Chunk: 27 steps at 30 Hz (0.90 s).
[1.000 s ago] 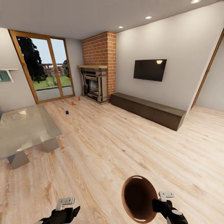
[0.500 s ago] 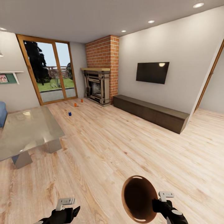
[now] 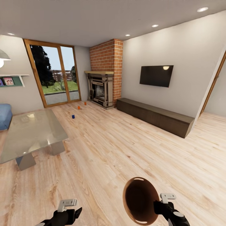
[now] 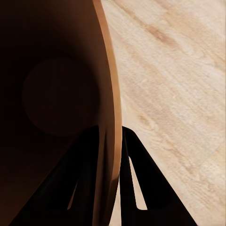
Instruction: Put the three can of soda from the living room inside the tash can in the kitchen.
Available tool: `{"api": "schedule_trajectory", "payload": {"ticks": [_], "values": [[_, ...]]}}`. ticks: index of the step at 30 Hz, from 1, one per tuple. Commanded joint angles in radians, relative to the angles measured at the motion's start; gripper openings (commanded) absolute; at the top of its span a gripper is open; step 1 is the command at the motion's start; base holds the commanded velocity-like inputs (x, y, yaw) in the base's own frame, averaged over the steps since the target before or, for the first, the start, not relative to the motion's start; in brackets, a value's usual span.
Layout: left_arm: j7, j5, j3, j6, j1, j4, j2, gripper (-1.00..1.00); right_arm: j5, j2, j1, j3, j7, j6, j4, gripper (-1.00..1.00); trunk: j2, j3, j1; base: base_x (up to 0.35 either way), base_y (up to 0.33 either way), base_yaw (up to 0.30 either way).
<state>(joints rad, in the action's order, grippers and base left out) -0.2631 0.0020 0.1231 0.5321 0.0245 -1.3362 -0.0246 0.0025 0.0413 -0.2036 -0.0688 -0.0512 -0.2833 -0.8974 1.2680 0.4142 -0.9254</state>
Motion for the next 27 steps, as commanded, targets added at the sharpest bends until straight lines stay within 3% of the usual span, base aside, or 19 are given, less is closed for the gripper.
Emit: {"api": "schedule_trajectory", "payload": {"ticks": [1, 15, 27], "values": [[0.000, 0.000, -0.002, 0.000, 0.000, 0.000, 0.000, 1.00, -0.006, 0.000, 0.000, 0.000, -0.007, 0.000, -0.001, -1.00, 0.000, -0.002, 0.000, 0.000, 0.000, 0.074], [0.001, 0.000, -0.010, -0.002, 0.000, 0.000, 0.000, 1.00, -0.006, 0.000, 0.000, 0.000, -0.008, 0.000, -0.001, -1.00, 0.000, -0.018, 0.000, 0.000, 0.000, 0.051], [0.001, 0.000, -0.011, -0.003, 0.000, 0.000, 0.000, 1.00, -0.006, 0.001, 0.000, 0.000, -0.010, -0.001, -0.001, -1.00, 0.000, -0.010, 0.000, 0.000, 0.000, 0.002]]}}
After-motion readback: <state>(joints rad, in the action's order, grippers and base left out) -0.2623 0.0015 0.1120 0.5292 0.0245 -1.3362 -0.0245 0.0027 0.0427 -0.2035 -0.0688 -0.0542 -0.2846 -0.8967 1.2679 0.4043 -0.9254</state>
